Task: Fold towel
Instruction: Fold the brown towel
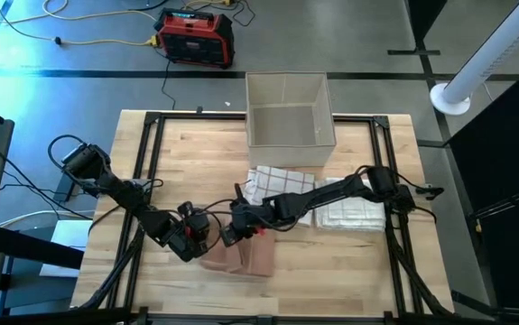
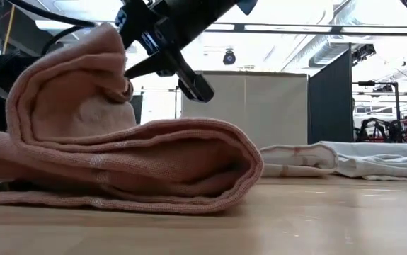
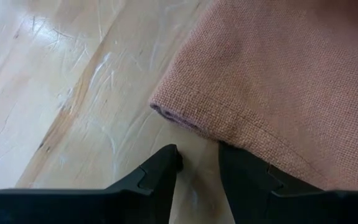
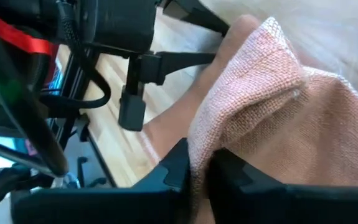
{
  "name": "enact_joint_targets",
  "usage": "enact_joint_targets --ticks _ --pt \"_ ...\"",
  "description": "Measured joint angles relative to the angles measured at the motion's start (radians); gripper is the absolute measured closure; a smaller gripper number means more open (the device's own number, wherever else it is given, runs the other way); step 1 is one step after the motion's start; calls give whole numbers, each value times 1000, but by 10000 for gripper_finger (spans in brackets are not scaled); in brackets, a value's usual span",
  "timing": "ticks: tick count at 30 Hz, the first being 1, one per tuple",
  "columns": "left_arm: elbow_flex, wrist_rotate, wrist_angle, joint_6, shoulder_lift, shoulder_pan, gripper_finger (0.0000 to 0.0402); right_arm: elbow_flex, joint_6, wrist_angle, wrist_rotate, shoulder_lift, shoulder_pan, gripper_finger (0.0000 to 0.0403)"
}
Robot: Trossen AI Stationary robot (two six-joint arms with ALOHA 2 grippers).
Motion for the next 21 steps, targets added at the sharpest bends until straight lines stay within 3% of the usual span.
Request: enact_joint_targets --ticks 5,9,17,21 --pt "-1 13 -5 12 -11 0 292 0 -58 -1 5 -10 -8 228" --pt "7 50 -87 15 -59 1 292 0 -102 -35 8 -52 -9 189" --pt "120 140 -527 -39 -208 -4 292 0 -208 -307 92 -188 14 199" --pt "142 152 -510 -61 -278 -36 293 2 -219 -422 94 -227 54 225"
